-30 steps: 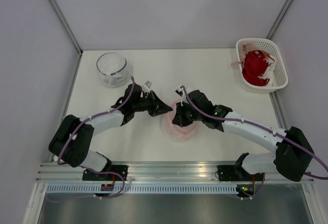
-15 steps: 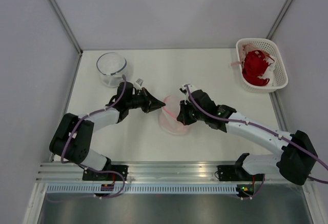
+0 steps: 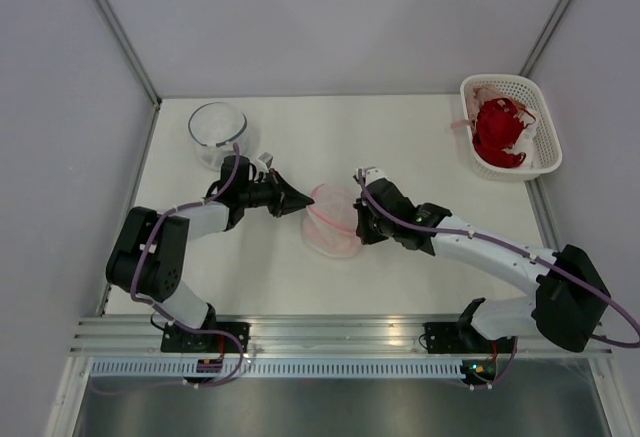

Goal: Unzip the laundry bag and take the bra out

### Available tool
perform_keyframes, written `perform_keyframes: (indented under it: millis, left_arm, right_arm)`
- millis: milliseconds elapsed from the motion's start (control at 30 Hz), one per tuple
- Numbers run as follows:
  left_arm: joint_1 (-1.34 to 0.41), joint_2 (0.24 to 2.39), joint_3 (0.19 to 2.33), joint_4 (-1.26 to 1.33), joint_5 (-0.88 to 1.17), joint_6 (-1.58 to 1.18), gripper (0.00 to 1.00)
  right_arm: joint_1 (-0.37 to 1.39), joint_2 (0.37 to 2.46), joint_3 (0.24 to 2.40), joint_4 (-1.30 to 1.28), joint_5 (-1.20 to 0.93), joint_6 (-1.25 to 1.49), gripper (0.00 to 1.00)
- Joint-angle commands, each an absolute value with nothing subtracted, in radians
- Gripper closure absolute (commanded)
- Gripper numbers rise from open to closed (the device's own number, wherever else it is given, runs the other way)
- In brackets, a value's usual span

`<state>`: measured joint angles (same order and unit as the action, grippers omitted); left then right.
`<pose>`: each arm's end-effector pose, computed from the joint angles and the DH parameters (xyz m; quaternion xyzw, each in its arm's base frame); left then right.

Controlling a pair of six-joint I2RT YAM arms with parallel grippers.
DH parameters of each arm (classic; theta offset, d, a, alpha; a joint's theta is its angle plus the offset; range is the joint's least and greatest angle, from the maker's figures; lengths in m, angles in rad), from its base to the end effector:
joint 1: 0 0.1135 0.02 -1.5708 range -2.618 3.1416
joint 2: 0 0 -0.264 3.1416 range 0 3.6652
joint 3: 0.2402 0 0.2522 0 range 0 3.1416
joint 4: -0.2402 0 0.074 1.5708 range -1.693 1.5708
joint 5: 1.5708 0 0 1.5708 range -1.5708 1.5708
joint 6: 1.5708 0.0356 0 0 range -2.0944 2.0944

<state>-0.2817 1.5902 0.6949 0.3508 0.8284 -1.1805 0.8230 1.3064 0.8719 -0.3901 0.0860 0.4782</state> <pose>0.2895 -0.1111 0.1730 -0.1685 0.8042 -0.5611 0.1004 0.1877 0.1979 0.2393 -0.1442 0.9192 0.1887 0.3140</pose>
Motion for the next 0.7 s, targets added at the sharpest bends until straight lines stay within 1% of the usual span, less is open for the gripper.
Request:
perform_keyframes:
  millis: [0,133,300,667]
  left_arm:
    - [-0.253,1.615,0.721,0.370,0.887,-1.114,0.98]
    - [-0.241,1.623,0.739,0.341,0.894,-1.085,0.98]
    - [-0.226,1.638,0.778,0.269,0.910,-1.026,0.98]
    - [-0.222,1.692,0.808,0.273,0.956,-1.011,0.98]
  right_arm:
    - [0.825,1.336,0.913,-0.466,0.201,0.495,1.00]
    - [0.827,1.358,0.920,-0.503,0.261,0.511,1.00]
    - [0.822,1.411,0.960,-0.563,0.406,0.538,1.00]
    - [0.776,1.554,1.025,-0.551,0.503,0.534,1.00]
